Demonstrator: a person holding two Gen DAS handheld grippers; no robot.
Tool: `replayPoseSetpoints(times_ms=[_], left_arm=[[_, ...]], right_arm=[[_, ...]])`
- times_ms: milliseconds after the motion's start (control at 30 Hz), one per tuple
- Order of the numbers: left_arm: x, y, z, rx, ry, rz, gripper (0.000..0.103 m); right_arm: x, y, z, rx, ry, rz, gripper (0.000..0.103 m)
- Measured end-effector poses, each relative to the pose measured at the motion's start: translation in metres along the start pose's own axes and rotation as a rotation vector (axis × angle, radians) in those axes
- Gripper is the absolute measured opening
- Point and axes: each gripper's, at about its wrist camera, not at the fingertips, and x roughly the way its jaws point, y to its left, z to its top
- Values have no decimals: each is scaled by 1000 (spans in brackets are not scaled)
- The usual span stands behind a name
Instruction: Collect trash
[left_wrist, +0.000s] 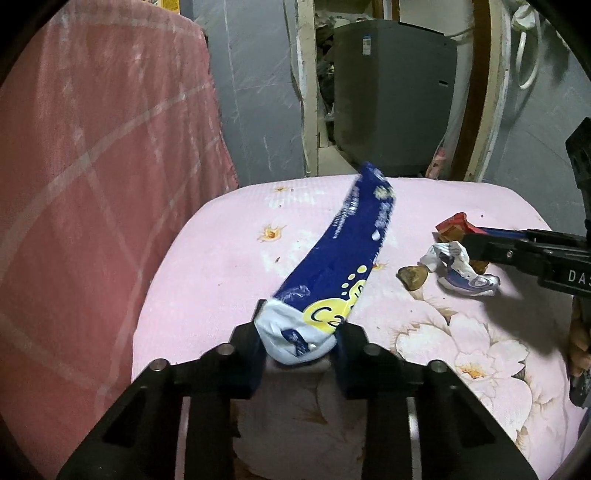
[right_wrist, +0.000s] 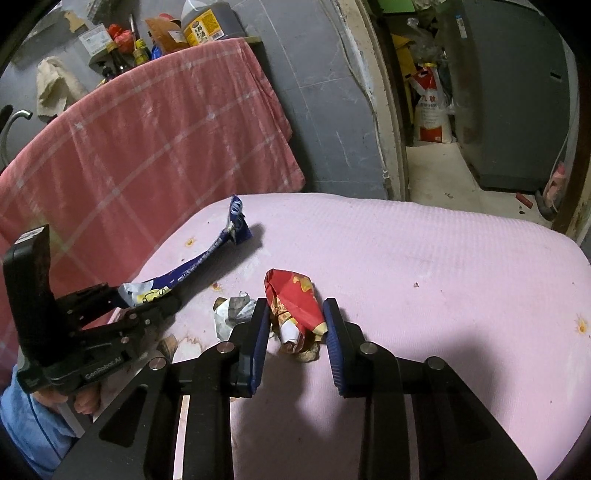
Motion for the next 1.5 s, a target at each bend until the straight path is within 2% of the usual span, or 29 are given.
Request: replayPoseSetpoints(times_ms=[300,533,600,800,1033,1067,1133,1200,1267,1433,1500], left_arm=[[-5,-1,-3,18,-35,-9,19],[-19,-9,-8,39,-91,2,18],[-23,-10,-11,34,-102,0,0],[-30,-16,-17,33,-89,-16,0],[-37,-15,-22,-2,-77,-66,0],[-37,-15,-21,-8,-66,-65,3],[-32,-11,-17,-26,-41,-68,15],[-29,-6,-13,-47,-36,-74,41],[-28,-2,-7,-47,-51,-89,45],[-13,-10,12,63,-22,-78,48],[-6,-12,17,93,-5,-83,53]], right_arm=[[0,-2,-1,18,-6,13,26],[-18,3,-4,4,-75,18,24],[-27,5,-6,4,-102,22,24],[-53,14,-22,-13,-160,12,23],[-60,20,-43,-23,-163,-17,24],[-61,19,-44,-18,-162,-21,24],[-64,15,-45,2,-172,-30,24],[-68,11,-44,13,-184,-42,24],[-70,6,-45,24,-190,-49,24],[-70,-7,-45,67,-186,1,25],[-71,-7,-45,59,-186,7,26]])
